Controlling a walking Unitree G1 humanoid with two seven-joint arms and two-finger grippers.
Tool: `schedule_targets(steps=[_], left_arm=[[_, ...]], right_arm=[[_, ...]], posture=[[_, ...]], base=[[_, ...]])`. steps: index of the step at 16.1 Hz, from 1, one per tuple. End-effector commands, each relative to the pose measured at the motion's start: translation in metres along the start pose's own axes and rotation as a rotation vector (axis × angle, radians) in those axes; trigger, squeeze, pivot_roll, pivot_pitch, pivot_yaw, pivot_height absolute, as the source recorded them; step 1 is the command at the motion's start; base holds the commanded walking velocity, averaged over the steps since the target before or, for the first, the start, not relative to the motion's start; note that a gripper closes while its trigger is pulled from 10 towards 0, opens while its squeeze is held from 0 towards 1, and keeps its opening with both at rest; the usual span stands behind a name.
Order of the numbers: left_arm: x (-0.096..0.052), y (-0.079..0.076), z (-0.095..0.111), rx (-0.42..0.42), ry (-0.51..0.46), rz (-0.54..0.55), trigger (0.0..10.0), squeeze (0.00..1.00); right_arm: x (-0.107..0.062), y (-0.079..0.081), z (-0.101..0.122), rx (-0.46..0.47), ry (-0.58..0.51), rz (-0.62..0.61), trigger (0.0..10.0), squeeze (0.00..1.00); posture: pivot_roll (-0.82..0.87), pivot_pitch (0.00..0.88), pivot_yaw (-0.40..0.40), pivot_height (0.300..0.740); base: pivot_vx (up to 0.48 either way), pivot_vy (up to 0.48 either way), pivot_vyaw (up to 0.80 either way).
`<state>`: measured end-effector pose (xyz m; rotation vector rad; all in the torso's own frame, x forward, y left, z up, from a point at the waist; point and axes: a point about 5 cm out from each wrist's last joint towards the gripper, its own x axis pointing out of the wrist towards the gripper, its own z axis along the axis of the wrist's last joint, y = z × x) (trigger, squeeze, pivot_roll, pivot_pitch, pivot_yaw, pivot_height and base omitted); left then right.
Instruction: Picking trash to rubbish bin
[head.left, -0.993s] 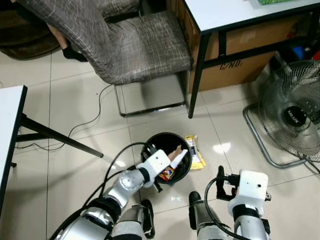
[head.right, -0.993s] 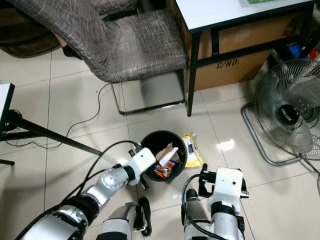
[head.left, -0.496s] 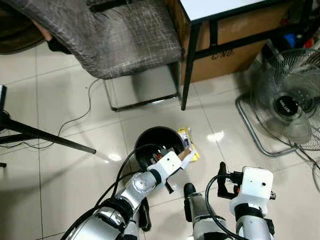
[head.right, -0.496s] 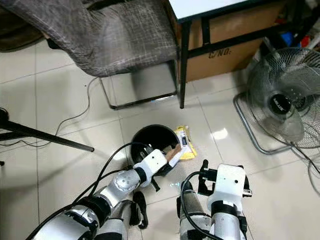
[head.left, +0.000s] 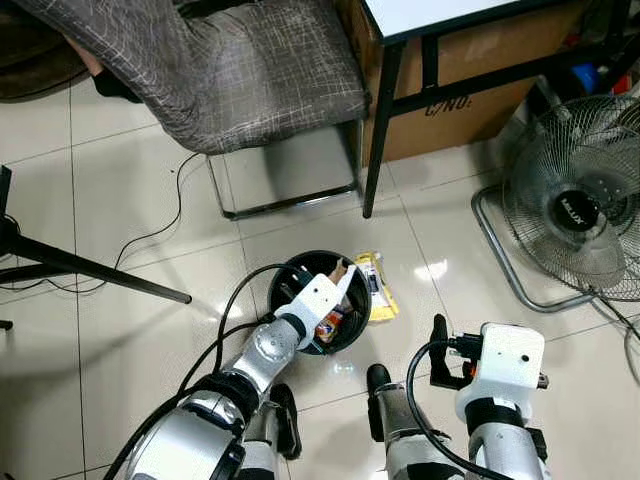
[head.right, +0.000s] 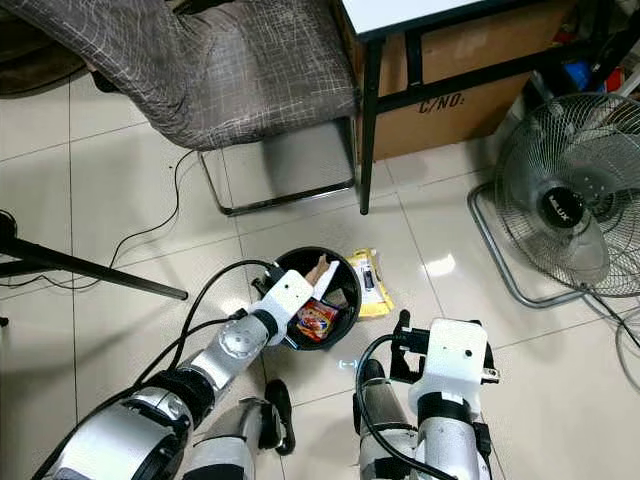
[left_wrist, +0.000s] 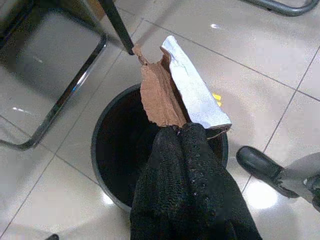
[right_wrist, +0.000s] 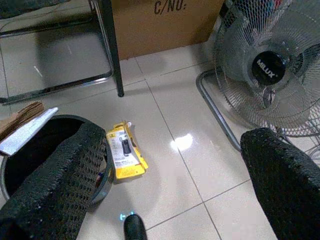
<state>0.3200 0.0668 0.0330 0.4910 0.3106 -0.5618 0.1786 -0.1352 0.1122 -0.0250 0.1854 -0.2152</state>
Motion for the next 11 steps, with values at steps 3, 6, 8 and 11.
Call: schedule_targets(steps=[3, 6, 8, 11], left_arm=[[-0.003, -0.004, -0.015, -0.017, 0.065, 0.01, 10.0, 0.0], [-0.003, -0.005, -0.015, -0.019, 0.067, 0.012, 10.0, 0.0], [-0.004, -0.004, -0.015, -0.019, 0.069, 0.014, 10.0, 0.0], [-0.004, -0.003, -0.016, -0.016, 0.072, 0.016, 10.0, 0.0]], right_arm=[[-0.004, 0.014, -0.009, 0.225, 0.117, 0.025, 10.0, 0.0], [-0.009, 0.021, -0.018, 0.401, 0.205, 0.075, 10.0, 0.0], [-0.013, 0.026, -0.02, 0.475, 0.232, 0.126, 10.0, 0.0], [-0.014, 0.025, -0.024, 0.527, 0.253, 0.132, 10.0, 0.0]], posture=[[-0.2, 0.408, 0.091, 0.74], [-0.2, 0.407, 0.09, 0.74], [-0.2, 0.407, 0.09, 0.74], [-0.19, 0.405, 0.093, 0.74]], base=[[0.0, 0.0, 0.0], [0.0, 0.0, 0.0], [0.0, 0.0, 0.0], [0.0, 0.0, 0.0]])
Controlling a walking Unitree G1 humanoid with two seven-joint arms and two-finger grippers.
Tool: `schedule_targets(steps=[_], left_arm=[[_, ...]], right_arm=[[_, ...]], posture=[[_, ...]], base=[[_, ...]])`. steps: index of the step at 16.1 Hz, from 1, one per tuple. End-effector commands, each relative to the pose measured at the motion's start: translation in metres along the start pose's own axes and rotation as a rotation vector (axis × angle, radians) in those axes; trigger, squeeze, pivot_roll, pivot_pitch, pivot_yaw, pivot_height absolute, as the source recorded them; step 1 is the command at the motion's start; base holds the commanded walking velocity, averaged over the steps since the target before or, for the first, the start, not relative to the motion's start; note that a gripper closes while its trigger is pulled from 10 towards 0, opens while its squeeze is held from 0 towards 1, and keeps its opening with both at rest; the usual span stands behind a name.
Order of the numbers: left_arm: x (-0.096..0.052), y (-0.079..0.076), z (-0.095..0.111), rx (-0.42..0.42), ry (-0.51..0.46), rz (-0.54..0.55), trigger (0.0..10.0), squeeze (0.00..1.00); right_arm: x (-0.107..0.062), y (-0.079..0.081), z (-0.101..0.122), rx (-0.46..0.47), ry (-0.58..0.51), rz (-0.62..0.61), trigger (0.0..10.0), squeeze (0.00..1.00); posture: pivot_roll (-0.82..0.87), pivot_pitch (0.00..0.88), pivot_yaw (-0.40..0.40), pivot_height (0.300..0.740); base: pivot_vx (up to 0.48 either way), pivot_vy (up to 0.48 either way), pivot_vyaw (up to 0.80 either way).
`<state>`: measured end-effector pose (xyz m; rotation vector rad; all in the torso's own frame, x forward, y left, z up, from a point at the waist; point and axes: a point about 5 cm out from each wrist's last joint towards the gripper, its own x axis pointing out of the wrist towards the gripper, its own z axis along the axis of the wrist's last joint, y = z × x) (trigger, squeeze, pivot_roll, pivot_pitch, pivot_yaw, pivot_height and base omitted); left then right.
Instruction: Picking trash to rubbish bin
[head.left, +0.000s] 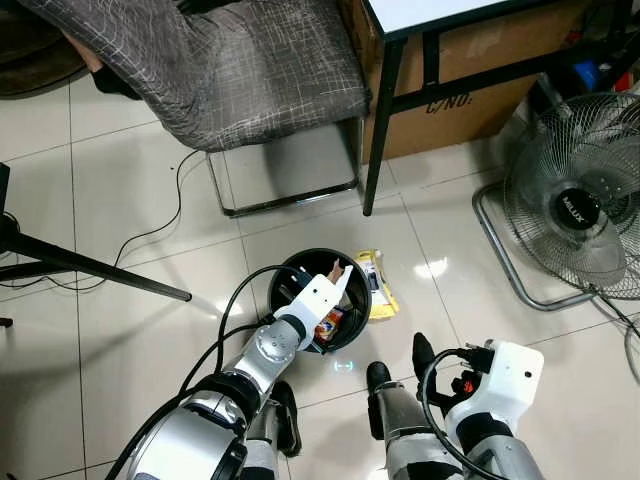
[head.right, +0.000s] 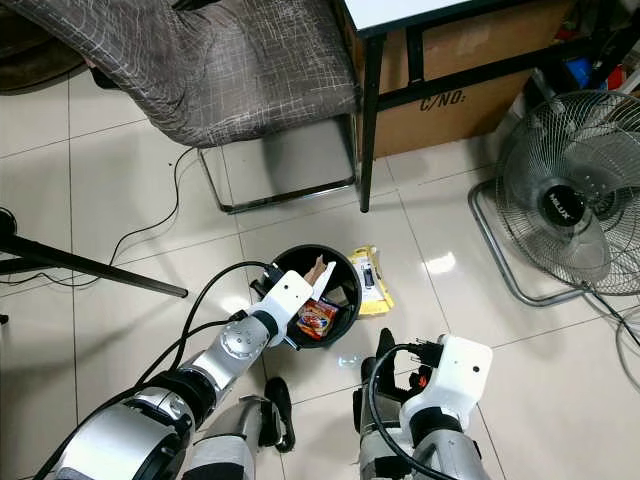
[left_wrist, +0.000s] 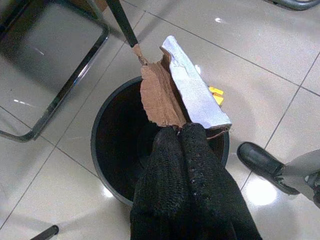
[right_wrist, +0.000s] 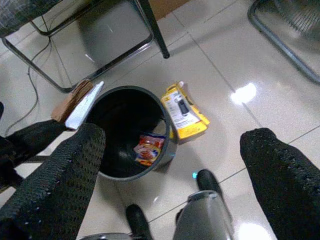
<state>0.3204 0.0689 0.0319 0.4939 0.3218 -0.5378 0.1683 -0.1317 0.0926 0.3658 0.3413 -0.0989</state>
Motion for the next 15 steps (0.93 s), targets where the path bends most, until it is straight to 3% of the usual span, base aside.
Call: schedule_targets(steps=[1, 6, 7, 8, 9, 15], left_arm=[[-0.0036, -0.0047, -0.0141, -0.009, 0.057, -0.007, 10.0, 0.0], [-0.0031, -0.0082, -0.0127, -0.009, 0.05, -0.02, 10.0, 0.0], [-0.0028, -0.0084, -0.0117, -0.021, 0.045, -0.021, 10.0, 0.55], [-0.0027, -0.008, -0.0115, -0.022, 0.044, -0.019, 10.0, 0.73], [-0.0027, -0.0065, -0.0111, -0.019, 0.041, -0.006, 10.0, 1.0], [-0.0031, 0.0008, -0.0105, 0.001, 0.033, 0.053, 10.0, 1.0]], right_arm=[[-0.0023, 0.0181, -0.0132, 0.215, 0.05, -0.015, 10.0, 0.0], [-0.003, 0.0213, -0.018, 0.227, 0.081, 0.016, 10.0, 0.0], [-0.003, 0.0217, -0.0184, 0.223, 0.085, 0.02, 10.0, 0.0], [-0.0028, 0.0219, -0.0183, 0.221, 0.085, 0.021, 10.0, 0.0], [-0.003, 0.0221, -0.0181, 0.217, 0.085, 0.023, 10.0, 0.0], [-0.0036, 0.0235, -0.0175, 0.208, 0.081, 0.025, 10.0, 0.0]], posture=[[-0.19, 0.405, 0.094, 0.74], [-0.2, 0.405, 0.094, 0.74], [-0.2, 0.405, 0.094, 0.74], [-0.2, 0.404, 0.095, 0.74], [-0.2, 0.404, 0.095, 0.74], [-0.2, 0.411, 0.099, 0.74]], base=[[0.0, 0.0, 0.0], [0.0, 0.0, 0.0], [0.0, 0.0, 0.0], [0.0, 0.0, 0.0], [0.0, 0.0, 0.0], [0.0, 0.0, 0.0]])
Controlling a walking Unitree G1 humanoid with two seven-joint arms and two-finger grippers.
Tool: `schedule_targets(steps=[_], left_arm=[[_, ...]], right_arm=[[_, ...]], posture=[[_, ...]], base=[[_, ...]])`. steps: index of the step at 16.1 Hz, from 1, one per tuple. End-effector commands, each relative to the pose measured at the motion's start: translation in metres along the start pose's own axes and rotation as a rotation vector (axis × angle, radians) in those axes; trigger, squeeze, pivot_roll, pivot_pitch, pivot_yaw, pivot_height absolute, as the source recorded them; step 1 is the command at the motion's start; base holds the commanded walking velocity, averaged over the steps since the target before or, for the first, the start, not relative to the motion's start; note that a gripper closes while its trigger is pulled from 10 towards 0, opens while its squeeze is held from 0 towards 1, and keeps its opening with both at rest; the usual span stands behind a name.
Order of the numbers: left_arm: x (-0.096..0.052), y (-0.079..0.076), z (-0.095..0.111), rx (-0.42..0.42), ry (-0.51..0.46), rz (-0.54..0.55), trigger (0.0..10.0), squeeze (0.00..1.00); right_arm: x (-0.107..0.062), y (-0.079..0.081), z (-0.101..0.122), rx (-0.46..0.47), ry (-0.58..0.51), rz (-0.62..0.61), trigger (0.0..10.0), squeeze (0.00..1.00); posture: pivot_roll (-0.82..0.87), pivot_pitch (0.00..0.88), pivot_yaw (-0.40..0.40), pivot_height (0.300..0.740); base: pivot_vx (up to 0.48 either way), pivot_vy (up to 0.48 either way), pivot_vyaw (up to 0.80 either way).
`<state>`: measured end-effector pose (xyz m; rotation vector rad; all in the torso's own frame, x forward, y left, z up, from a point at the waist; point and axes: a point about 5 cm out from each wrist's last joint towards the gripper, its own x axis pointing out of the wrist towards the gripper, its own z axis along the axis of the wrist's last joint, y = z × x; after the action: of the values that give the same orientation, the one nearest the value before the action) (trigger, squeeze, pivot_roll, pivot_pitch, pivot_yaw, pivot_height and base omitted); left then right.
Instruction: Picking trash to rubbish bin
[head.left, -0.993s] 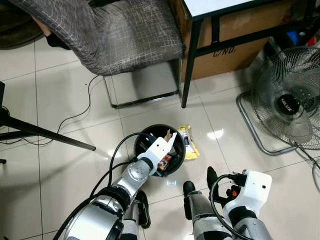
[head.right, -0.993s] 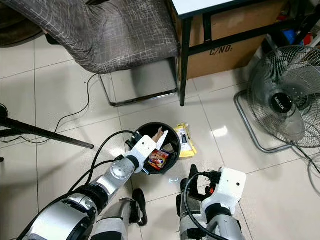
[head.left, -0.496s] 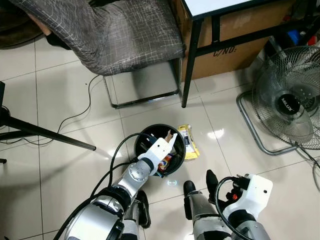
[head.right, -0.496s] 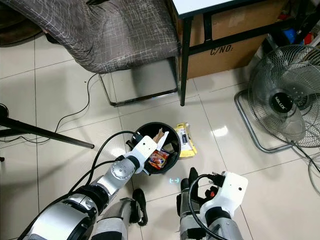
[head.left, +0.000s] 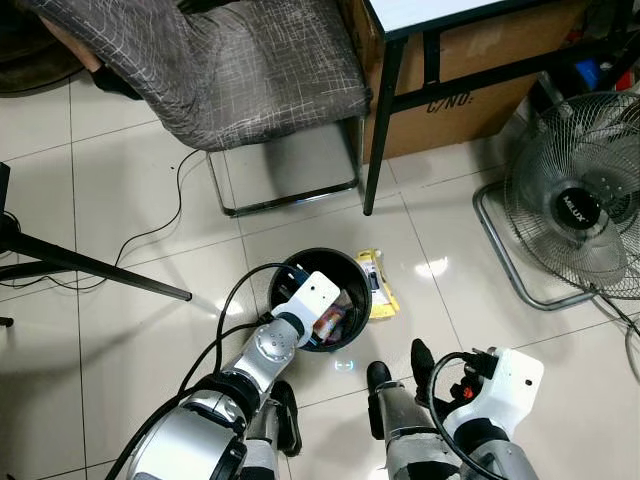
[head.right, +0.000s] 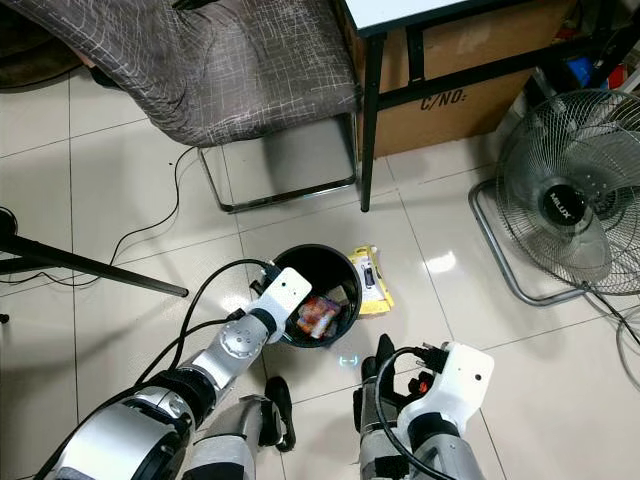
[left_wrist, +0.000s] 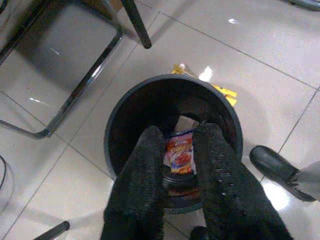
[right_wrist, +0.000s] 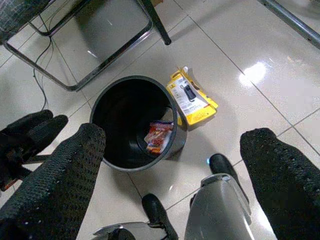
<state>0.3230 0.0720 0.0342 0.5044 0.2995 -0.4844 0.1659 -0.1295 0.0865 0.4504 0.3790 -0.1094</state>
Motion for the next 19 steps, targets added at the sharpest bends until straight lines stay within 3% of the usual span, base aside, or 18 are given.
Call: schedule_targets(steps=[1, 7, 11, 16, 19], left_arm=[[-0.003, -0.003, -0.011, -0.002, 0.04, -0.002, 10.0, 1.0], [-0.002, 0.011, -0.003, -0.047, -0.01, 0.056, 10.0, 1.0], [-0.002, 0.024, 0.005, -0.12, -0.07, 0.097, 10.0, 1.0], [-0.006, 0.06, 0.04, -0.167, -0.303, 0.217, 10.0, 1.0], [-0.013, 0.077, 0.045, -0.178, -0.366, 0.291, 10.0, 1.0]], right_arm=[[-0.003, 0.023, -0.013, 0.122, 0.041, 0.028, 10.0, 0.0], [0.007, 0.018, -0.006, 0.084, 0.016, 0.035, 10.0, 0.0], [0.025, 0.013, 0.006, 0.034, -0.024, 0.047, 10.0, 0.0], [0.049, 0.001, 0.03, -0.119, -0.128, 0.026, 10.0, 0.0], [0.055, -0.003, 0.041, -0.17, -0.172, 0.022, 10.0, 0.0]], posture=[[-0.2, 0.411, 0.099, 0.74], [-0.15, 0.372, 0.086, 0.74], [-0.08, 0.309, 0.066, 0.74], [0.04, 0.196, 0.023, 0.74], [0.07, 0.167, 0.004, 0.74]], base=[[0.0, 0.0, 0.0], [0.0, 0.0, 0.0], [0.0, 0.0, 0.0], [0.0, 0.0, 0.0], [0.0, 0.0, 0.0]])
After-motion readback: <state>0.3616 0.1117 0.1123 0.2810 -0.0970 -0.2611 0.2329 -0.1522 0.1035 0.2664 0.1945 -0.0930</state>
